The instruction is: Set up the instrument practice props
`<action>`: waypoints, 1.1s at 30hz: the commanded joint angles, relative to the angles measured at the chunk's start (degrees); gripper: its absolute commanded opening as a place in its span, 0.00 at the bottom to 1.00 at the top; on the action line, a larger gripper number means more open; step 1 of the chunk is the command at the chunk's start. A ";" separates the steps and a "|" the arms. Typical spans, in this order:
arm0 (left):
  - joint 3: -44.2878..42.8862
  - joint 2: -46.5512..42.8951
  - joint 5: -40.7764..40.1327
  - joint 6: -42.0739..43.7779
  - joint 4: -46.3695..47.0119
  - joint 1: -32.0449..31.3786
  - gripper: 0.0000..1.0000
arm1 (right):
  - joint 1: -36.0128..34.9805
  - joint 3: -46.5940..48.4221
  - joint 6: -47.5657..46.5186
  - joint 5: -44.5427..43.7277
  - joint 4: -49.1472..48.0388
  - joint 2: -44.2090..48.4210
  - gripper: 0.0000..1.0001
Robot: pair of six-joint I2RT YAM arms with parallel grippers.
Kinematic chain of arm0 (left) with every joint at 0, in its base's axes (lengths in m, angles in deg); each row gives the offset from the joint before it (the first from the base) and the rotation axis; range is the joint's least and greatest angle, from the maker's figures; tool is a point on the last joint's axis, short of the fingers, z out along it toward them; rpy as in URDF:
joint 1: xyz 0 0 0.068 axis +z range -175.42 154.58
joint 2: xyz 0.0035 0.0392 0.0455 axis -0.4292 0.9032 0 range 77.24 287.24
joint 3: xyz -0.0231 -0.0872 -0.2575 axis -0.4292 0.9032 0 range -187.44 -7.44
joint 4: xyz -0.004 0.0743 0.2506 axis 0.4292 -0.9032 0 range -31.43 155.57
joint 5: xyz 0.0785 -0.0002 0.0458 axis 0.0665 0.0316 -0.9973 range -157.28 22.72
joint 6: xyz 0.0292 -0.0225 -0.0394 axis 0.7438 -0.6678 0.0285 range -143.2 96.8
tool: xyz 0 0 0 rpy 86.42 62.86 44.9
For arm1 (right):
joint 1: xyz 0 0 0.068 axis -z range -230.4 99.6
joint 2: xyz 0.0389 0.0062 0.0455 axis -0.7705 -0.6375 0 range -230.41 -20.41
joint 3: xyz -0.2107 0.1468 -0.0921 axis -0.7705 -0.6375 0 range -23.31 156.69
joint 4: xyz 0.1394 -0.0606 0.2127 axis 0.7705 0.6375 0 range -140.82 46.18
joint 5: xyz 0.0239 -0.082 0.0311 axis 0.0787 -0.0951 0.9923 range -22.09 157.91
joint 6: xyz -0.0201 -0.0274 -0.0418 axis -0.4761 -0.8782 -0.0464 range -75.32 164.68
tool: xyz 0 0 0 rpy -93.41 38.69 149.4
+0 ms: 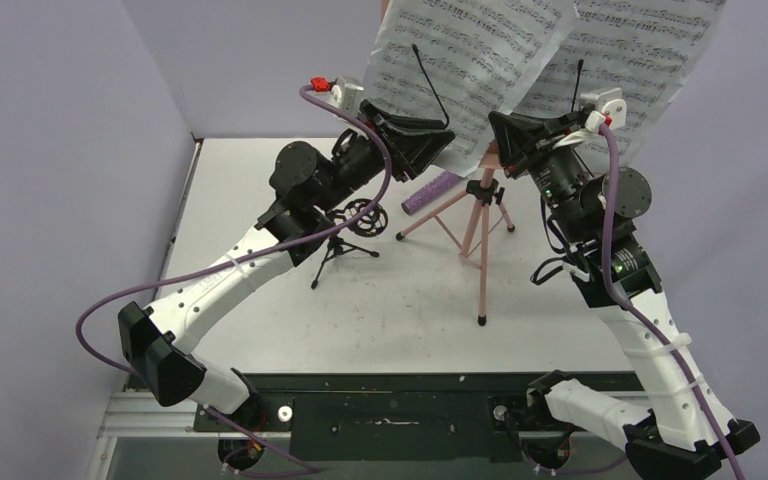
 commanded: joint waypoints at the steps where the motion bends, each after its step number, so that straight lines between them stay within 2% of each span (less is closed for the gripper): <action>1: 0.38 -2.18 -0.33 -0.16 1.85 0.40 0.36 | -0.26 2.89 -1.65 -0.51 -2.40 0.09 0.06; 19: -2.22 -0.82 -0.35 -2.37 2.33 0.41 0.34 | -0.23 9.07 -3.06 6.81 -3.09 -5.10 0.05; 26: -4.95 1.12 -2.04 -2.50 1.23 0.59 0.28 | -0.23 9.59 -2.67 7.56 -3.22 -5.70 0.05; 33: -6.79 2.42 -3.33 -3.49 0.28 0.90 0.17 | -0.27 9.91 -2.49 7.57 -3.06 -5.53 0.05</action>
